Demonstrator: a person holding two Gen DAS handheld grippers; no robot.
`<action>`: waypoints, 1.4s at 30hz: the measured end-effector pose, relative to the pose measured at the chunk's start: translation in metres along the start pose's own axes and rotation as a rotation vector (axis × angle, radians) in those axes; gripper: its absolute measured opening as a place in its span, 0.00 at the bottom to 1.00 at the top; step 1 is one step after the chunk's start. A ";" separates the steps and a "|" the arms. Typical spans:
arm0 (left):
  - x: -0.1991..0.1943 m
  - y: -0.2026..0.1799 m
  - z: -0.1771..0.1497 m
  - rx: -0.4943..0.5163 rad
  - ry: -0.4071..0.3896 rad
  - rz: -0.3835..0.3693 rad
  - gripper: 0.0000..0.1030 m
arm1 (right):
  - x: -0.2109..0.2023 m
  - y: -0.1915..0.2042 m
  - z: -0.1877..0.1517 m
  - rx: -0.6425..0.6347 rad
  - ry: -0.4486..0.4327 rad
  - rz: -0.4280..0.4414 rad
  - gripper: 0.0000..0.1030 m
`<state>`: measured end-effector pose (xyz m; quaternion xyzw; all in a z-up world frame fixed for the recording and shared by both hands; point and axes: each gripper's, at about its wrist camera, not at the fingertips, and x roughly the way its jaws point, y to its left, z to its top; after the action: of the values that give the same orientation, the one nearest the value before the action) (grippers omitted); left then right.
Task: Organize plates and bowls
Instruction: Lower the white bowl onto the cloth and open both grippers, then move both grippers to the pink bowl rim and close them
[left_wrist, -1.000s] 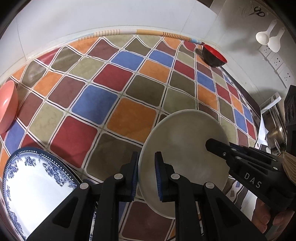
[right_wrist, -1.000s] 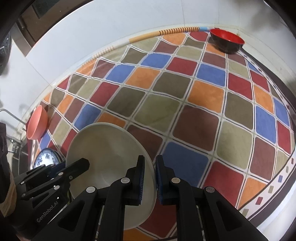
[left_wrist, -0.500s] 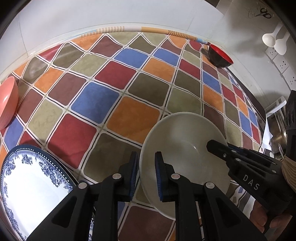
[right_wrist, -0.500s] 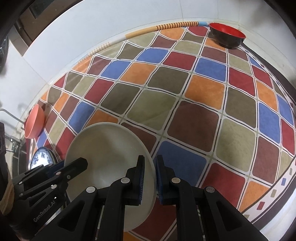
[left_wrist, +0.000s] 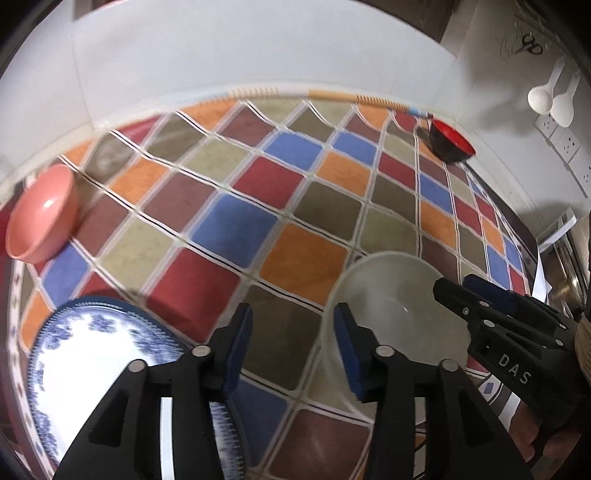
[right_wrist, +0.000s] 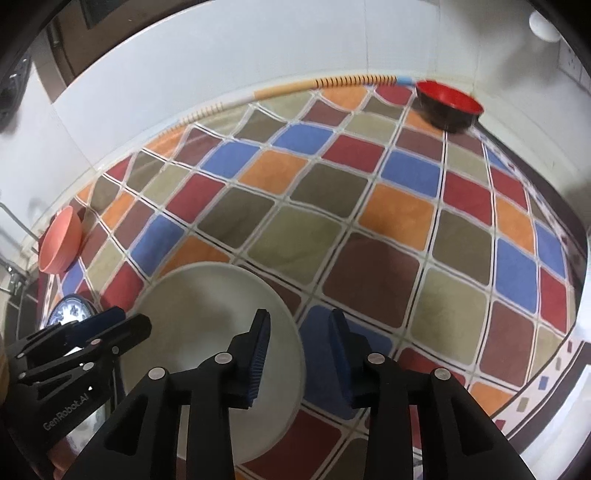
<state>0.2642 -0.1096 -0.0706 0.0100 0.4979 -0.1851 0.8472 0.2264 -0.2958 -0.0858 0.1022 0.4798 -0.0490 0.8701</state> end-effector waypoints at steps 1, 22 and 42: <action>-0.004 0.003 0.000 -0.001 -0.011 0.007 0.51 | -0.003 0.003 0.001 -0.006 -0.012 0.002 0.40; -0.100 0.139 -0.021 -0.126 -0.228 0.246 0.76 | -0.033 0.139 0.004 -0.142 -0.156 0.142 0.70; -0.119 0.240 -0.012 -0.186 -0.270 0.360 0.76 | -0.013 0.258 0.032 -0.217 -0.203 0.212 0.70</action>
<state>0.2805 0.1526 -0.0159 -0.0044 0.3850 0.0158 0.9228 0.2931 -0.0519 -0.0246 0.0523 0.3783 0.0851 0.9203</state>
